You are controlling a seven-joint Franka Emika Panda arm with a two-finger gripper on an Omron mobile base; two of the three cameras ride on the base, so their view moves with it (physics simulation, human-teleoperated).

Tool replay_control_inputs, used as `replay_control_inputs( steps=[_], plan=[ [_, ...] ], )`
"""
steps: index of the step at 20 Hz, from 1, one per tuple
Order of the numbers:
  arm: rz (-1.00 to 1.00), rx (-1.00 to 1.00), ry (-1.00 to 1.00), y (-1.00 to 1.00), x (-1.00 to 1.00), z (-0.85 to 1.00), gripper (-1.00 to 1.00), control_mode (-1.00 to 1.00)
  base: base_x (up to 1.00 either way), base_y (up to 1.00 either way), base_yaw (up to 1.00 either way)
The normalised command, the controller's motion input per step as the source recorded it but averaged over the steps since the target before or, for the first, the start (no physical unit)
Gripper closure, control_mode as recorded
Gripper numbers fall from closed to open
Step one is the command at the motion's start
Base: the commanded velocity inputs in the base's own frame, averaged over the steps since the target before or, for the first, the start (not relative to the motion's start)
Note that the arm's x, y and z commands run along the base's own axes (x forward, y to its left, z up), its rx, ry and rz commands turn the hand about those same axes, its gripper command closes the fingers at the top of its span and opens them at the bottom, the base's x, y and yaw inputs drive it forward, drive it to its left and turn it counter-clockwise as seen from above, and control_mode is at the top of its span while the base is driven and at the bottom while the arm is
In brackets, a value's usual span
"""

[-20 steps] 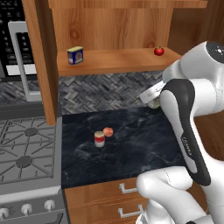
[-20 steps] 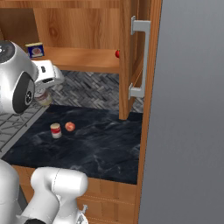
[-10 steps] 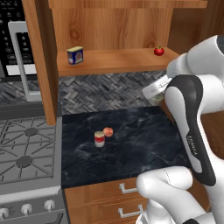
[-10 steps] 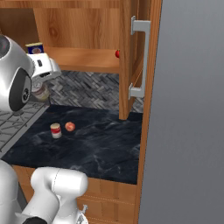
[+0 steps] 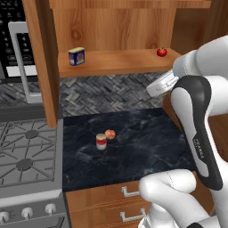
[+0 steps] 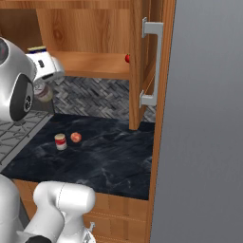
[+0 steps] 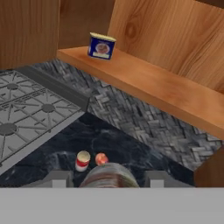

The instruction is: Pick the cans from the counter and place them in their designated side in the cabinet.

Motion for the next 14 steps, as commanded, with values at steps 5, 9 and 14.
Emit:
replay_control_inputs(
  steps=[5,9,14],
  plan=[
    [0.02,0.00,-0.05,0.00,0.08,0.08,1.00,-1.00,0.00,0.00,0.00],
    [0.02,0.00,-0.01,0.02,0.17,0.08,1.00,-1.00,0.00,0.00,0.00],
    [0.01,0.00,0.00,0.14,0.06,0.30,1.00,-1.00,0.00,0.00,0.00]
  ],
)
